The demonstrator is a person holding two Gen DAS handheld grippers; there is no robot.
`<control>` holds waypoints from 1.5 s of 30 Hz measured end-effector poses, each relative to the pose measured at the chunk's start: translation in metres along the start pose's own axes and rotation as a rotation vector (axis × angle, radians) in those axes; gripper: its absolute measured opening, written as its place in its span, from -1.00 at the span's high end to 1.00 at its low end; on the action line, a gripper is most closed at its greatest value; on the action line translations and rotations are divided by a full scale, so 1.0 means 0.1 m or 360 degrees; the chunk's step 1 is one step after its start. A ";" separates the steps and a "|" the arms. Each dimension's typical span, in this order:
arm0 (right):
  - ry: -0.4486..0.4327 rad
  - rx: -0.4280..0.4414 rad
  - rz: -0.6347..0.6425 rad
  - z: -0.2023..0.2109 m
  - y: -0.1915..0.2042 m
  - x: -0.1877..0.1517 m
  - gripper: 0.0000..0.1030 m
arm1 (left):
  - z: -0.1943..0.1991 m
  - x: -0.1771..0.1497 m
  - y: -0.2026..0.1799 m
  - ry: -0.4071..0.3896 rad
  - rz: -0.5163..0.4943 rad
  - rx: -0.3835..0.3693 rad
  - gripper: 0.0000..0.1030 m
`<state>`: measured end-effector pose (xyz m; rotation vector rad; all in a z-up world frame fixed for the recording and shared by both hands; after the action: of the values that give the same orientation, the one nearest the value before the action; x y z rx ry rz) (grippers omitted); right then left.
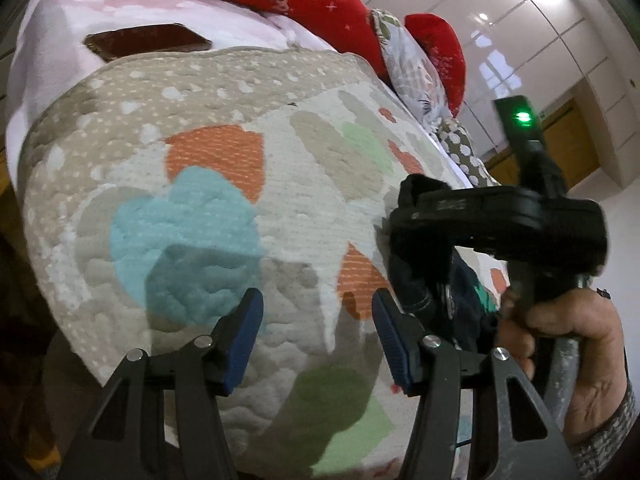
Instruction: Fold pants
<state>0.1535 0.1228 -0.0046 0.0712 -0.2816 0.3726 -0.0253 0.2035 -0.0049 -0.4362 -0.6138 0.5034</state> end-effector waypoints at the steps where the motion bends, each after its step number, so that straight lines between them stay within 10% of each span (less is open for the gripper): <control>1: -0.0021 0.0027 -0.0024 0.06 -0.05 -0.01 0.44 | -0.02 0.01 -0.07 0.0001 -0.0026 -0.0002 -0.08; 9: -0.0158 0.0329 -0.0223 0.52 -0.36 -0.16 0.44 | -0.32 -0.02 -0.84 -0.0001 -0.0409 -0.0002 -0.12; 12: -0.0224 0.0429 -0.0312 0.71 -0.54 -0.21 0.44 | -0.39 -0.12 -1.14 0.0077 -0.0528 -0.0067 0.48; 17: -0.0365 0.0554 -0.0492 1.02 -1.10 -0.50 0.44 | -0.29 -0.41 -1.66 0.0118 -0.0712 -0.0166 0.51; 24: -0.0533 0.0635 -0.0839 1.15 -2.15 -1.15 0.42 | -0.22 -0.63 -1.93 0.0204 -0.0780 -0.0225 0.47; 31: -0.0563 0.0440 -0.1059 1.06 -2.85 -1.76 -0.09 | -0.38 -0.60 -1.97 0.0279 -0.0800 -0.0100 0.47; 35: -0.0761 0.0475 -0.1079 1.41 -2.96 -1.82 -0.06 | -0.50 -0.59 -2.22 0.0226 -0.0912 -0.0047 0.44; 41: -0.0785 0.0900 -0.1000 1.42 -2.59 -1.59 0.05 | -0.87 -0.88 -2.33 0.0309 -0.1050 0.0066 0.24; 45: -0.0649 0.0708 -0.1099 0.93 -2.63 -1.68 0.07 | -0.96 -0.96 -2.21 0.0298 -0.1066 0.0130 -0.11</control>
<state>0.0760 -0.1913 0.0326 0.6695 -0.5490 -0.2807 0.0373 -0.0486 -0.0013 -0.1764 -0.5179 -0.1500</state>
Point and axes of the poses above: each gripper's, at about its wrist camera, not at the fingertips, and z roughly against the way its jaws point, y to its left, x to its top, the point moved 5 cm from there along -z, roughly the way its jaws point, and after that the axes turned 5 degrees about x, right-handed, at the moved point
